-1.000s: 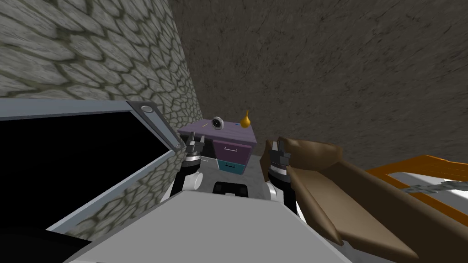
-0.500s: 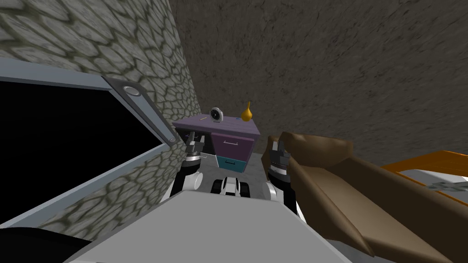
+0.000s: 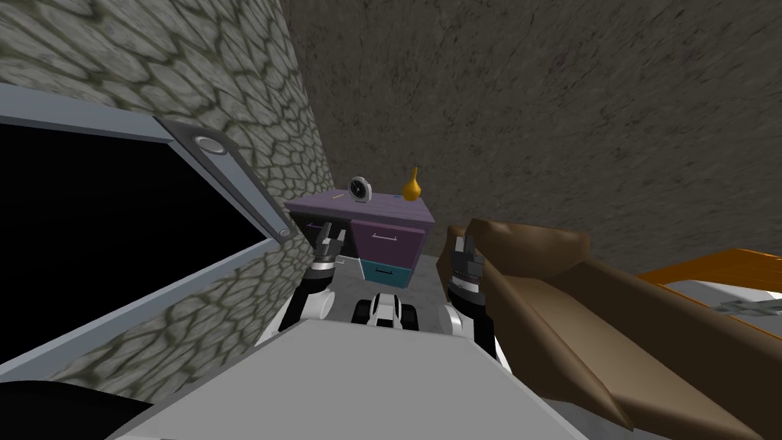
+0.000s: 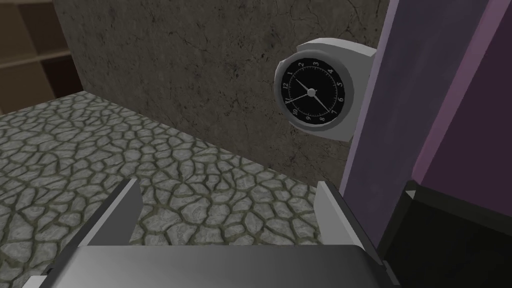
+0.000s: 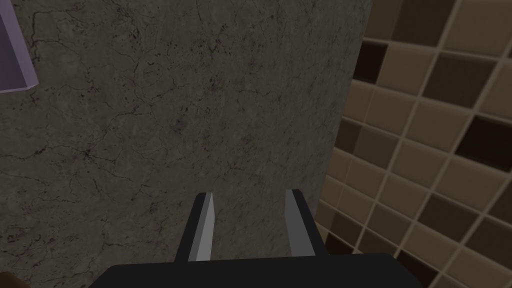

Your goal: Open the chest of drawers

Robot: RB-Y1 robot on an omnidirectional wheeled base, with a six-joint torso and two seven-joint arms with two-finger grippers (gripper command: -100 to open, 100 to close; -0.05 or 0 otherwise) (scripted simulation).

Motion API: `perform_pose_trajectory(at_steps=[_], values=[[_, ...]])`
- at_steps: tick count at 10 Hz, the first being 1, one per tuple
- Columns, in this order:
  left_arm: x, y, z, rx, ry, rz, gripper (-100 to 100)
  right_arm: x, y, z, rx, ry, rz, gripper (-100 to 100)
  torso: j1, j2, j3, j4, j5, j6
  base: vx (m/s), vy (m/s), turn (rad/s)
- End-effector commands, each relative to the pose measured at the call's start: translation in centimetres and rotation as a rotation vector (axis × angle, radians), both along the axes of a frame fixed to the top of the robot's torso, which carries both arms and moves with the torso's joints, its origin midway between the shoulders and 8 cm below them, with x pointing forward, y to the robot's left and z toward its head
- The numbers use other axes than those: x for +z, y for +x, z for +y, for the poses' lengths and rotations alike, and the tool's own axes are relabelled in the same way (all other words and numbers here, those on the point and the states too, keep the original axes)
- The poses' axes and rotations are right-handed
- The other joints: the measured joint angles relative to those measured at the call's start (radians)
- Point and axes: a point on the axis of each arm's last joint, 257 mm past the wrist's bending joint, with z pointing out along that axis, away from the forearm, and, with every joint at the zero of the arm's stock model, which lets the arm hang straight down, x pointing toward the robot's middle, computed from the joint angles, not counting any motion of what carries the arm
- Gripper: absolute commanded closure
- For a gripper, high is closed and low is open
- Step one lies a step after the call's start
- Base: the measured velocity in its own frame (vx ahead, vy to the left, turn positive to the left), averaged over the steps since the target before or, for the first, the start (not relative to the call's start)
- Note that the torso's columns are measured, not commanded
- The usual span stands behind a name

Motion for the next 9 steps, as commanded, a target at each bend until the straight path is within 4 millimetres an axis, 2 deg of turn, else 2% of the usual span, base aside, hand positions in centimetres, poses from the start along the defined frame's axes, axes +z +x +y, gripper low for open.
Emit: perform_pose_trajectory(at_steps=[1,7,9], values=[[-2.6,1.4,-0.5,-0.02,0.055,0.068,-100,0.0,0.0,0.0,0.0,0.0,0.0,0,0.0,0.0,0.0,0.0,0.0,0.0,0.009,-0.026,-0.046],[-8.7,4.1,-0.9,-0.015,0.069,0.209,-100,0.0,0.0,0.0,0.0,0.0,0.0,0,0.0,0.0,0.0,0.0,0.0,0.0,0.014,-0.028,-0.041],[-10.1,4.6,-1.0,-0.015,0.073,0.239,-100,0.0,0.0,0.0,0.0,0.0,0.0,0,0.0,0.0,0.0,0.0,0.0,0.0,0.011,-0.026,-0.031]])
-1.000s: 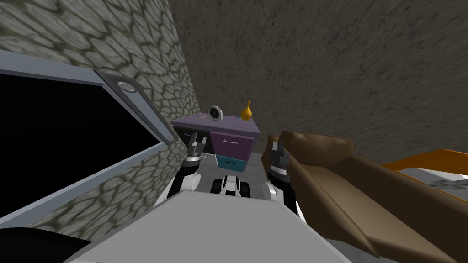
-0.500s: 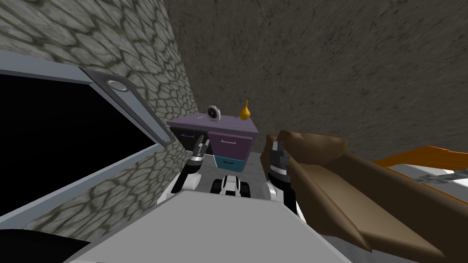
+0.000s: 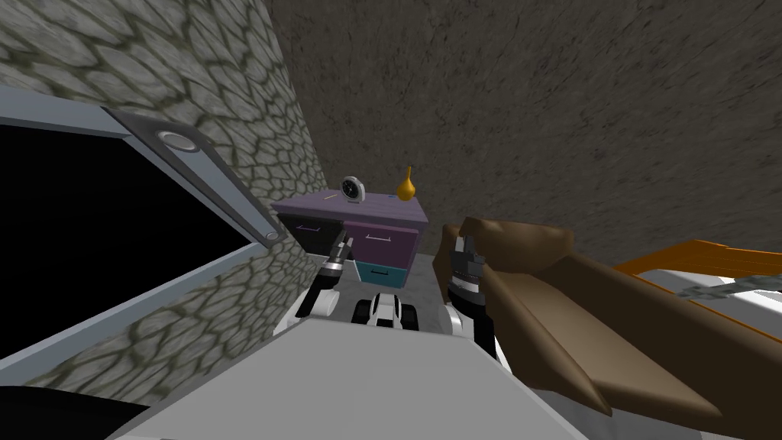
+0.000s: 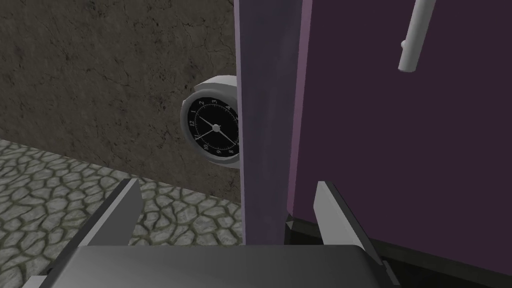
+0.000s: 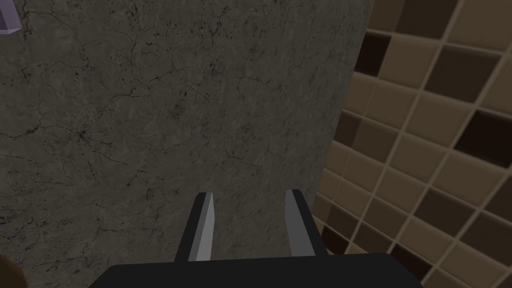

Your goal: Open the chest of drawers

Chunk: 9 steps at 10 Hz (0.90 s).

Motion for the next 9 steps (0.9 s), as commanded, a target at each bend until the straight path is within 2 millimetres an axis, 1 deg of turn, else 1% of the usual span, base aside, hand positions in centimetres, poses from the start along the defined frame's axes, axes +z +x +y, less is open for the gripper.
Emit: perform_pose_trajectory(at_steps=[1,2,3,5,7,9], values=[[-2.0,0.6,-0.2,0.001,0.005,0.042,-100,0.0,0.0,0.0,0.0,0.0,0.0,0,0.0,0.0,0.0,0.0,0.0,0.0,0.011,-0.02,-0.022],[-3.1,1.0,-0.3,0.0,0.013,0.065,-100,0.0,0.0,0.0,0.0,0.0,0.0,0,0.0,0.0,0.0,0.0,0.0,0.0,0.013,-0.019,-0.037],[-3.6,1.1,-0.3,-0.001,0.017,0.078,-100,0.0,0.0,0.0,0.0,0.0,0.0,0,0.0,0.0,0.0,0.0,0.0,0.0,0.01,-0.019,-0.027],[-5.9,1.8,-0.5,-0.002,0.029,0.129,-100,0.0,0.0,0.0,0.0,0.0,0.0,0,0.0,0.0,0.0,0.0,0.0,0.0,0.008,-0.024,-0.04],[-7.0,2.2,-0.7,-0.001,0.028,0.154,-100,0.0,0.0,0.0,0.0,0.0,0.0,0,0.0,-0.001,0.0,0.0,0.0,0.0,0.015,-0.027,-0.032],[-9.4,2.9,-1.6,0.006,0.002,0.206,-100,0.0,0.0,0.0,0.0,0.0,0.0,0,0.0,0.0,0.0,0.0,0.0,0.0,0.014,-0.025,-0.048]])
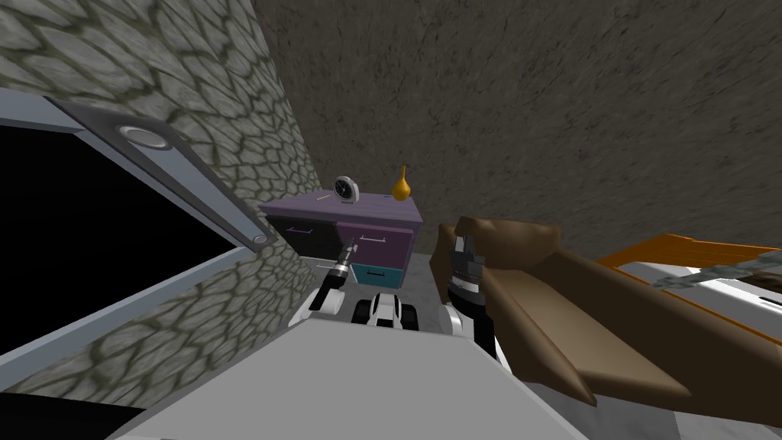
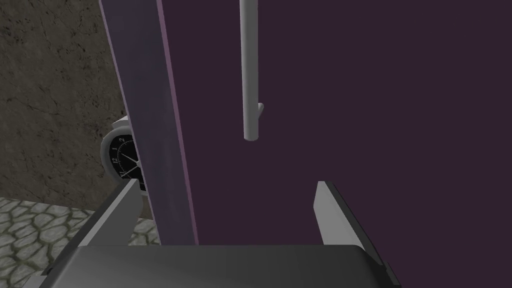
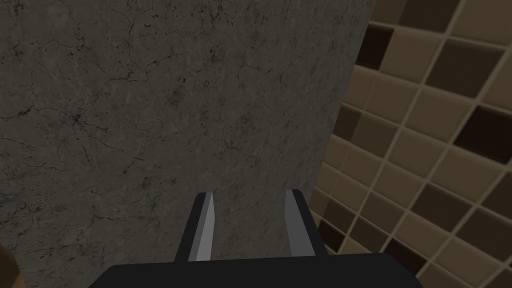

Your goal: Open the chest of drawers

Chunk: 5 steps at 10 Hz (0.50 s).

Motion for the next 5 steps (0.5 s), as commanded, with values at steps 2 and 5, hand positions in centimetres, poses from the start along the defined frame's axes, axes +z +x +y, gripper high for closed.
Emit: perform_pose_trajectory(at_steps=[2,5], values=[[-2.4,0.8,-1.5,0.019,-0.062,0.055,-100,0.0,0.0,0.0,0.0,0.0,0.0,0,-0.001,0.0,0.0,0.0,0.0,0.0,0.015,-0.027,-0.03],[-1.3,1.0,-1.4,0.019,-0.051,0.052,-100,0.0,0.0,0.0,0.0,0.0,0.0,0,0.0,-0.002,-0.001,0.0,0.0,0.0,0.054,-0.013,-0.01]])
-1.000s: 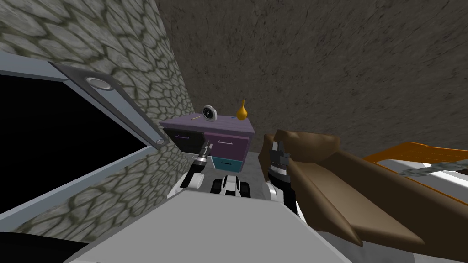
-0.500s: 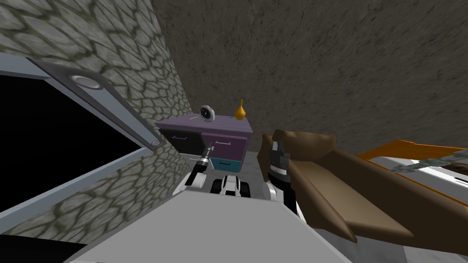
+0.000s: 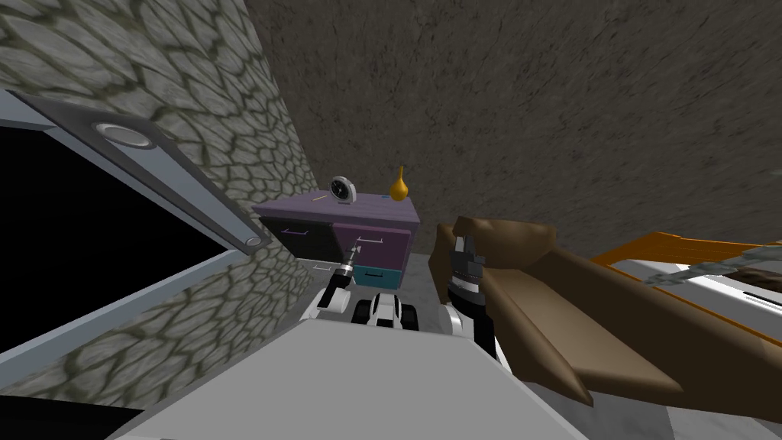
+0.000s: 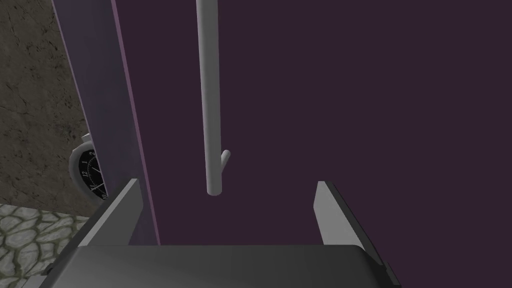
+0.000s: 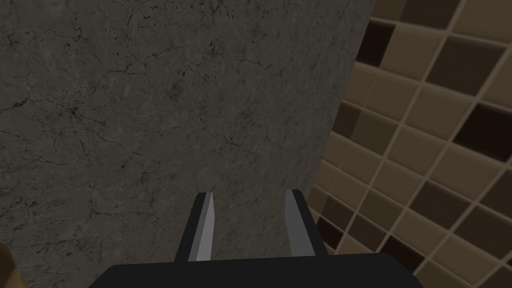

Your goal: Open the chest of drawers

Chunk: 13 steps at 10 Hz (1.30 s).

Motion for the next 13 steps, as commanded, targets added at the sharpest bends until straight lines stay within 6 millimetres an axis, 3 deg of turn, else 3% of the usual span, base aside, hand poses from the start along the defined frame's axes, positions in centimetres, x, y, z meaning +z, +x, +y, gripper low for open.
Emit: perform_pose_trajectory(at_steps=[1,2,3,5,6,7,9,11,12,13], values=[[0.5,0.0,0.1,0.001,0.001,0.0,-100,0.0,0.0,0.0,0.0,0.0,0.0,0,-0.001,-0.002,-0.001,-0.001,0.0,0.0,0.049,-0.009,0.0],[-0.2,0.0,0.0,0.0,0.0,0.002,100,0.0,0.0,0.0,0.0,0.0,0.0,0,0.0,0.002,0.001,0.0,0.0,0.0,-0.047,0.004,0.019],[0.1,0.0,0.0,0.0,0.0,0.004,100,0.0,0.0,0.0,0.0,0.0,0.0,0,0.0,0.007,0.004,0.002,0.0,0.0,-0.02,0.009,0.014],[1.1,2.0,-0.3,-0.013,-0.003,-0.038,100,0.0,0.0,0.0,0.0,0.0,0.0,0,0.001,0.001,0.001,-0.003,0.001,0.0,-0.108,-0.016,0.055],[0.2,2.5,-0.5,-0.017,-0.003,-0.023,100,0.0,0.0,0.0,0.0,0.0,0.0,0,0.0,0.001,0.001,-0.002,0.001,0.0,-0.076,0.013,0.006],[0.9,3.5,-0.4,-0.018,-0.005,-0.048,100,0.0,0.0,0.0,0.0,0.0,0.0,0,0.001,-0.002,-0.001,-0.003,0.001,0.001,-0.117,0.026,0.045],[0.2,4.8,-1.1,-0.033,-0.004,-0.035,100,0.0,0.0,0.0,0.0,0.0,0.0,0,0.002,0.0,0.0,-0.002,0.001,-0.002,-0.093,-0.004,0.027],[-0.8,4.8,-1.1,-0.032,-0.003,-0.015,100,0.0,0.0,0.0,0.0,0.0,0.0,0,-0.001,-0.006,-0.003,-0.005,0.001,0.001,-0.001,0.0,-0.001],[0.6,6.1,-1.1,-0.035,-0.006,-0.053,100,0.0,0.0,0.0,0.0,0.0,0.0,0,0.0,-0.008,-0.004,-0.007,0.002,0.001,-0.096,-0.01,0.061],[0.8,7.0,-1.6,-0.045,-0.005,-0.056,100,0.0,0.0,0.0,0.0,0.0,0.0,0,0.001,-0.002,-0.001,-0.005,0.002,0.0,-0.112,-0.003,0.043]])
